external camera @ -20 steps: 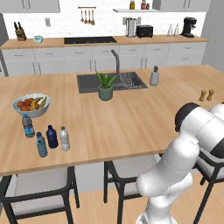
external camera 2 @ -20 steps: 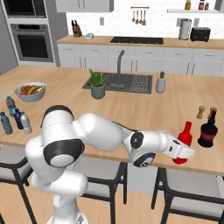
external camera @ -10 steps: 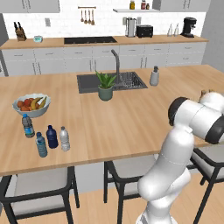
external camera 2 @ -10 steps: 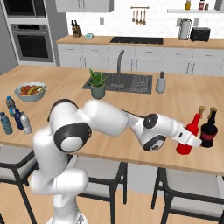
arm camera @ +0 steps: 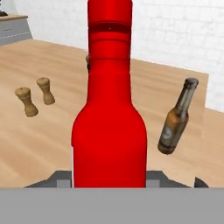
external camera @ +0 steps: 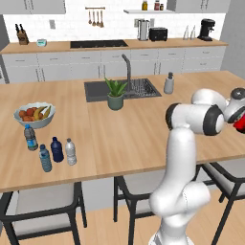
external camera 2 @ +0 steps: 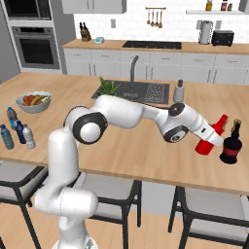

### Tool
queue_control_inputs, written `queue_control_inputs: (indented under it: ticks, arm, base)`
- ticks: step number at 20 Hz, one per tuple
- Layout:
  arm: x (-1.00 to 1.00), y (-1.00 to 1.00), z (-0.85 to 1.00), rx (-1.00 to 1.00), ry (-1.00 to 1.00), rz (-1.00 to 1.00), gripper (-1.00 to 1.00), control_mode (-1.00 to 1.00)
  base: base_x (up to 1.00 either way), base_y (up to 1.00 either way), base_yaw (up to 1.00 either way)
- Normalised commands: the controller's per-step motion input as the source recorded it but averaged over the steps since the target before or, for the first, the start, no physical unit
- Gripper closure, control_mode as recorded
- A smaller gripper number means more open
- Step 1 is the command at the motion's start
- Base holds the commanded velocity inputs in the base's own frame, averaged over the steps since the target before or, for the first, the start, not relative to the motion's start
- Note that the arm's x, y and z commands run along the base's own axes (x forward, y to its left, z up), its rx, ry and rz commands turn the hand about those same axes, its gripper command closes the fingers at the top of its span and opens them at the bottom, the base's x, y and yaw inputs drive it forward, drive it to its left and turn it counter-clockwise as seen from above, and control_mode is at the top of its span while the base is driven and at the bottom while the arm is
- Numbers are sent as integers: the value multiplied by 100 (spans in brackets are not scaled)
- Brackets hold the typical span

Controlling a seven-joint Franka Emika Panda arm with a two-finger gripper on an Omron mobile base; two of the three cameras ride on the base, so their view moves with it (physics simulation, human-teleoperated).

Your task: Move the plastic bottles in the middle to the plastics group, and the glass bottles in the middle to the glass group.

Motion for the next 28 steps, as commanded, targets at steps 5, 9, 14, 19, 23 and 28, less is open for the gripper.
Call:
queue_control_inputs:
  ticks: [5,9,14,19,23,28]
  arm:
    - [-12,-44,-67,-10,-19,0,100,-100]
    - [-12,-35,-36,-19,-9,-8,100,-100]
    - [-2,-23,-31,-24,0,-17,100,-100]
    - [0,-18,-35,-27,0,-12,100,-100]
    - [1,-14,-29,-21,0,-10,100,-100]
    - [16,-5,-12,-4,3,-6,100,-100]
  base:
    - [0,0,0]
    - [0,0,0]
    - [0,0,0]
    - [0,0,0]
    - [0,0,0]
    - [0,0,0]
